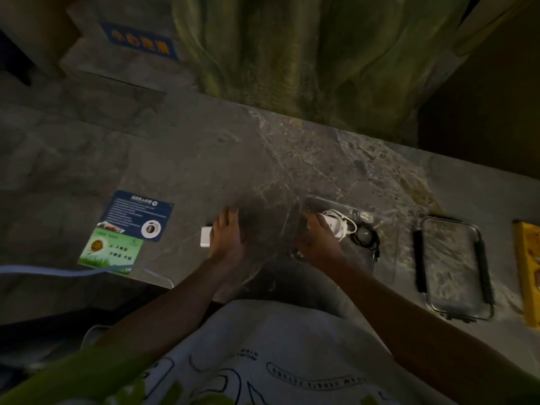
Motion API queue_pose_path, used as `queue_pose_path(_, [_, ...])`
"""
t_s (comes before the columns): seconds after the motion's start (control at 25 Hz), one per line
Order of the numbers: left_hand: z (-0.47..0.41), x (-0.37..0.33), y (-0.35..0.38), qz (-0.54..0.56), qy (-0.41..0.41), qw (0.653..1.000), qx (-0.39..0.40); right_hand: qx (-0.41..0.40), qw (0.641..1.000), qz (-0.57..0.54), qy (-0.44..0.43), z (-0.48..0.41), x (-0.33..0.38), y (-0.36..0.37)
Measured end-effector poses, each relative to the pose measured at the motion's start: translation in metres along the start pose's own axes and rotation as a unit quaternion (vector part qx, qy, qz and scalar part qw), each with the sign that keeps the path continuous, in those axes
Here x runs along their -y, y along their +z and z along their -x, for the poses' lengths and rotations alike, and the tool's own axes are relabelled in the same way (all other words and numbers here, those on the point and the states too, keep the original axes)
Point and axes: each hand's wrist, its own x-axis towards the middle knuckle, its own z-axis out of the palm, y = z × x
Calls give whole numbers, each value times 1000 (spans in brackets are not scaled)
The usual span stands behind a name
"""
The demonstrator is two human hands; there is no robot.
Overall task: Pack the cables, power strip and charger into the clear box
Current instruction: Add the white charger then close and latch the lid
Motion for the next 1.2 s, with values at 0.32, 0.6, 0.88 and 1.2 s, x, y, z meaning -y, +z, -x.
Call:
queue_pose_path(0.32, [-19, 64, -7, -33, -49, 994, 89, 24, 985, 135, -109, 6, 17, 26])
queue_pose_path(0.6, [-27, 73, -2, -56, -45, 994, 84, 39, 975, 185, -114, 1, 1, 31])
queue_pose_path(0.88, [-13, 54, -13, 100, -1, 995, -5, 50, 984, 134, -104, 1, 6, 23])
queue_pose_path(1.2, [-6, -46, -39, 115, 111, 986, 45, 61, 995, 70, -21, -8, 11, -16])
